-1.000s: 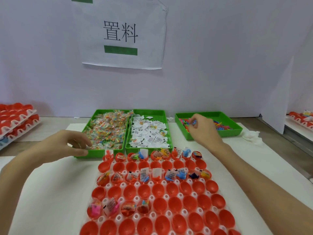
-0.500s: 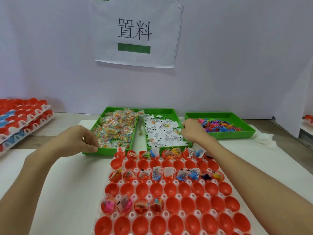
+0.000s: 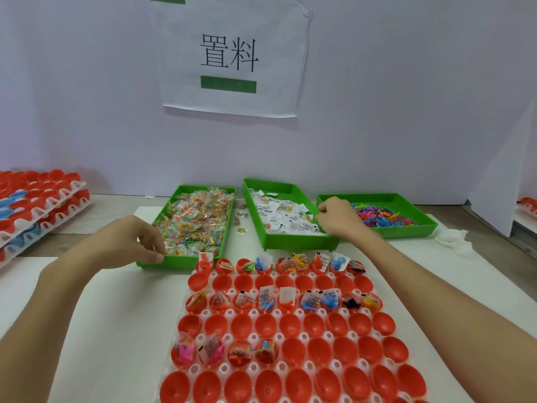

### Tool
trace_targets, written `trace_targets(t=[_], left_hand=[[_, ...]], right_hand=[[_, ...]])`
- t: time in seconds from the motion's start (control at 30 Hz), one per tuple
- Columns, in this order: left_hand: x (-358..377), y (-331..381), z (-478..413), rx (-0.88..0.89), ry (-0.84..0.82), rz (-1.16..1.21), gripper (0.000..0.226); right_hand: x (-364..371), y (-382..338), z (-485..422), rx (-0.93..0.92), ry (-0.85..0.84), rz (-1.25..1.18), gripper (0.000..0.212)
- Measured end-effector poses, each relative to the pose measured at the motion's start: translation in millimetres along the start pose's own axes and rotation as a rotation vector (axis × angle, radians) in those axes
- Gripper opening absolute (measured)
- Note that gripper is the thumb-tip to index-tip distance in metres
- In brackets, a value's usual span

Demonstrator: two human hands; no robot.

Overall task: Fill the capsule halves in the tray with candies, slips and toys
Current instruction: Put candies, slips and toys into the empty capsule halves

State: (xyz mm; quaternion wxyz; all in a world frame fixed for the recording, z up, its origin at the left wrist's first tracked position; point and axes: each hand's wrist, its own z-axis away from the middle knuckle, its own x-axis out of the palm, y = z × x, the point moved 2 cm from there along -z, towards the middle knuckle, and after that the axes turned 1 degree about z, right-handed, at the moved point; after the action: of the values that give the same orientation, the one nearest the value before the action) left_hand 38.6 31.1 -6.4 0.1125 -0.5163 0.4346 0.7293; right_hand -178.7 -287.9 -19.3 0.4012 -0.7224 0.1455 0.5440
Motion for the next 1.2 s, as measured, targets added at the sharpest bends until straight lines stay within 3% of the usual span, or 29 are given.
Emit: trace_targets(t=[0.53, 0.67, 0.8, 1.2], left_hand=[[-0.3, -1.7, -3.0, -0.064, 0.005, -0.01, 0.017], [-2.3, -3.1, -2.7, -0.167, -0.038, 0.003, 0.014], [-3.1, -6.3, -3.7, -0.222, -0.038, 0.029, 0.014], [-5.8, -14.0, -3.8, -0.259, 0.029, 0.072, 0.015]], right_hand=[[-24.0, -9.4, -8.0, 0.036, 0.098, -0.089, 0.039], [-46.1, -8.2, -15.5, -0.023, 0.084, -0.102, 0.042], [-65.3, -8.9, -28.6, -0.058, 0.055, -0.031, 0.016], [-46.2, -50.9, -78.4, -0.314, -0.111, 0.087, 0.026]])
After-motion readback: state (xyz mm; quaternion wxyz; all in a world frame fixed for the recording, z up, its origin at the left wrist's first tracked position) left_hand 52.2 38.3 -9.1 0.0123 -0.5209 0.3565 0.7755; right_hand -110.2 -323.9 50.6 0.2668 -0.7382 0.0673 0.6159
